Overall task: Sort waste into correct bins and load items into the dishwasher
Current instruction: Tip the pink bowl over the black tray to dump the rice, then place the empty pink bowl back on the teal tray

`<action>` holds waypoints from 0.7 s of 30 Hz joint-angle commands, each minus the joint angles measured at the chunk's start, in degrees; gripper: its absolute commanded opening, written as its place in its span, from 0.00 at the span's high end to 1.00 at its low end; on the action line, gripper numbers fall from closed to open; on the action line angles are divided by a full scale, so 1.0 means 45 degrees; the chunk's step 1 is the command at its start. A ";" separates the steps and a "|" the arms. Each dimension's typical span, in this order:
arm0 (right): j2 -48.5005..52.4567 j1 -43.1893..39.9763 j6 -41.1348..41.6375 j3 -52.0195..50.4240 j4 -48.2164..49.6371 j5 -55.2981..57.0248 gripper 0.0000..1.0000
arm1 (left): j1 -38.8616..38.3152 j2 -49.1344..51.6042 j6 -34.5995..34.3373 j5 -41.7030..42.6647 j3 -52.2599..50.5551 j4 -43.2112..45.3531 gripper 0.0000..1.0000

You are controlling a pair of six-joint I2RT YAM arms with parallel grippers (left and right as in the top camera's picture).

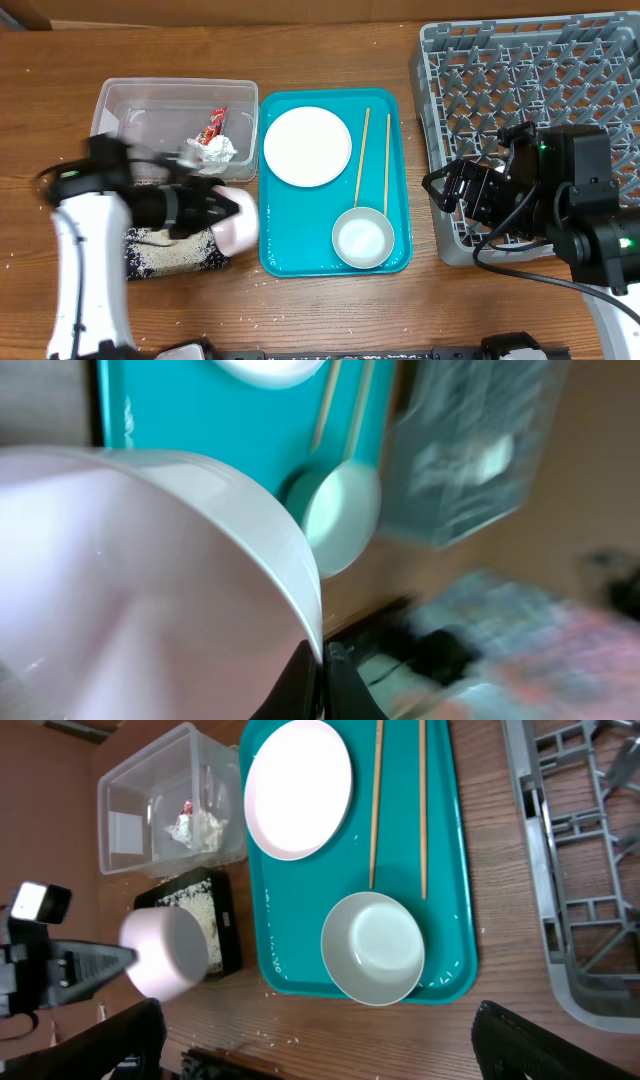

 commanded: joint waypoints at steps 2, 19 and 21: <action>0.0204 0.0073 -0.0083 0.0189 -0.0063 0.0568 0.00 | -0.3895 -0.0185 -0.4556 -0.6018 0.0151 0.1107 0.96; 0.1452 0.0073 -0.0466 0.0189 -0.0437 0.0554 0.00 | -1.0486 0.3531 -0.7616 -1.0520 0.0102 0.5236 0.94; 0.1452 0.0073 -0.0471 0.0189 -0.0442 0.0559 0.00 | -1.0486 0.3551 -0.7611 -1.0370 0.0141 0.5202 0.71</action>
